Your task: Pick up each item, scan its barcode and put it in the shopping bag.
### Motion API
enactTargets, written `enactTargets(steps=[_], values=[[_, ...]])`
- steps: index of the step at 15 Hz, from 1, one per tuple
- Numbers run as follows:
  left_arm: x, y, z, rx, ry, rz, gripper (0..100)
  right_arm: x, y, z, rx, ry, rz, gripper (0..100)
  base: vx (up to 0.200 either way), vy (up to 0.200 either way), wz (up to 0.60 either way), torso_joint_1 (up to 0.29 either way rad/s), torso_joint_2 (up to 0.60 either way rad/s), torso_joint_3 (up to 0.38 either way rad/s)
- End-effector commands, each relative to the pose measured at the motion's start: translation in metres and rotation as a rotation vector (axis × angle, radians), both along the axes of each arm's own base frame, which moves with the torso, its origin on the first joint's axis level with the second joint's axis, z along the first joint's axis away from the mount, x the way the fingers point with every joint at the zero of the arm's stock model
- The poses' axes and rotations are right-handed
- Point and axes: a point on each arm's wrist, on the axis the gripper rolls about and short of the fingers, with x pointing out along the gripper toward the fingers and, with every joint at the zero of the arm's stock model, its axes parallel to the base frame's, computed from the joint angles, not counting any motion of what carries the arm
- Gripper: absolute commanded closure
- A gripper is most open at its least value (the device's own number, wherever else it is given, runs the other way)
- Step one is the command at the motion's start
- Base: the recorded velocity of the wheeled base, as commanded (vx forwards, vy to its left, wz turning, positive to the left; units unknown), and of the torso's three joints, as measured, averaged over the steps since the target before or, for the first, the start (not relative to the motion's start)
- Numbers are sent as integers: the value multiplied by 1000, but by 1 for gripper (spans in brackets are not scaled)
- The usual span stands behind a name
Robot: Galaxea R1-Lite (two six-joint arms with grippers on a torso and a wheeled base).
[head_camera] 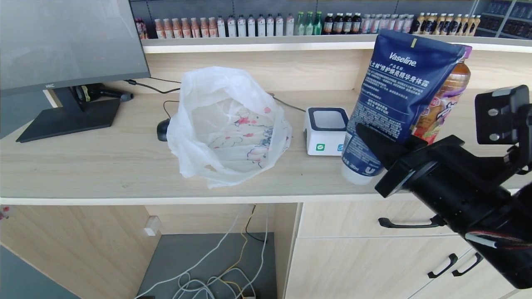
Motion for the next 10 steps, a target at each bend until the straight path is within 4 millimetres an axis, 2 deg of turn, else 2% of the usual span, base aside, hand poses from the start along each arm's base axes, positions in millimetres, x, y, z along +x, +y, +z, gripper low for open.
enactTargets(steps=[1, 3, 4, 8, 10], values=[[0, 0, 0, 0, 0, 0, 100, -4, -1, 2, -46, -39, 14, 100, 0, 0, 0, 0, 0, 0], [0, 0, 0, 0, 0, 0, 100, 1, 3, 8, -50, -65, 10, 100, 0, 0, 0, 0, 0, 0], [0, 0, 0, 0, 0, 0, 100, 9, 6, 15, -53, -95, -17, 100, 0, 0, 0, 0, 0, 0], [0, 0, 0, 0, 0, 0, 100, 30, 24, 43, -281, -366, -97, 100, 0, 0, 0, 0, 0, 0], [0, 0, 0, 0, 0, 0, 100, 37, 29, 43, -398, -462, -101, 100, 0, 0, 0, 0, 0, 0]])
